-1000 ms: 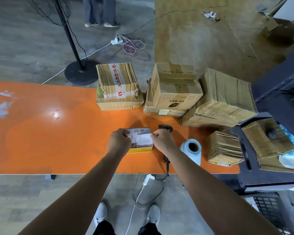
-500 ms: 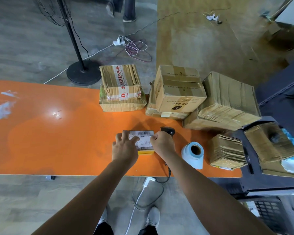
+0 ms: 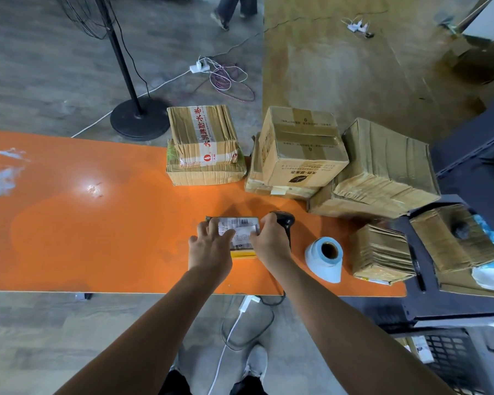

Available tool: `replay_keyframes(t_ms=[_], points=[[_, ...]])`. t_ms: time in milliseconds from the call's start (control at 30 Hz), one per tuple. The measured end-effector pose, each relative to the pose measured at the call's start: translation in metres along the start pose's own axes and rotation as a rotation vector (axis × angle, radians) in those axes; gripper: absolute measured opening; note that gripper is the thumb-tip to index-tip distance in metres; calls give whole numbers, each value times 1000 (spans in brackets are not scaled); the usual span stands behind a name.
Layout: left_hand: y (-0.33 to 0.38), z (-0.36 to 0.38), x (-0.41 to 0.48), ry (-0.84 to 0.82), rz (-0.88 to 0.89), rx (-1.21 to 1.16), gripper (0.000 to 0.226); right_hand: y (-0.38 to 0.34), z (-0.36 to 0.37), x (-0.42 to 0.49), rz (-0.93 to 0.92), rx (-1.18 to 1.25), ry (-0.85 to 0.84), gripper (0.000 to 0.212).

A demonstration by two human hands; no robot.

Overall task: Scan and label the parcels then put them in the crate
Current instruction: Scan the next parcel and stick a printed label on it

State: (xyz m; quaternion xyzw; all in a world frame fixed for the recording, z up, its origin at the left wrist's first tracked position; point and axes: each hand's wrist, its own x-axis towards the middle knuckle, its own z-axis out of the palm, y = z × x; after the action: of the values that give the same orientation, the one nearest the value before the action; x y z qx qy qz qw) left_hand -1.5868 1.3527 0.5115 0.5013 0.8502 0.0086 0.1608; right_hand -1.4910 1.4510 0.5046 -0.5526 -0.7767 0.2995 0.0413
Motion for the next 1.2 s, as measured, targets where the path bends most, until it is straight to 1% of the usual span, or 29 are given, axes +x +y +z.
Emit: replay_keyframes(t_ms=[67,233,367,500,567,667,733,833,967,1033,1067,1133,1200], points=[[0,1,-1,2,-4,-5,51,1,-4,3,41,35,-24,28],[1,1,1,-16,-2,-8,54,5,-10,13,85,28,-138,31],[3,2,4,-75,27,45,65,3,-6,14,87,12,-127,44],[4,1,7,-104,50,93,66,4,-2,17,151,1,-132,50],[3,1,8,-99,46,68,66,3,-2,17,169,42,-145,48],[-2,4,6,-59,35,-15,62,4,-6,14,180,216,-186,35],[-6,9,4,-38,56,-52,56,8,-10,11,187,311,-239,31],[-7,15,1,-31,77,-77,48,17,-8,5,173,303,-298,26],[-8,15,0,-27,91,-105,45,20,-4,3,163,284,-268,28],[-10,13,0,20,76,-201,44,17,-5,3,163,285,-271,30],[-10,13,1,72,32,-286,45,16,-5,3,162,290,-274,32],[-12,13,3,146,-123,-508,51,15,-4,3,171,315,-288,38],[-15,13,5,98,-250,-744,54,15,-2,3,169,331,-328,44]])
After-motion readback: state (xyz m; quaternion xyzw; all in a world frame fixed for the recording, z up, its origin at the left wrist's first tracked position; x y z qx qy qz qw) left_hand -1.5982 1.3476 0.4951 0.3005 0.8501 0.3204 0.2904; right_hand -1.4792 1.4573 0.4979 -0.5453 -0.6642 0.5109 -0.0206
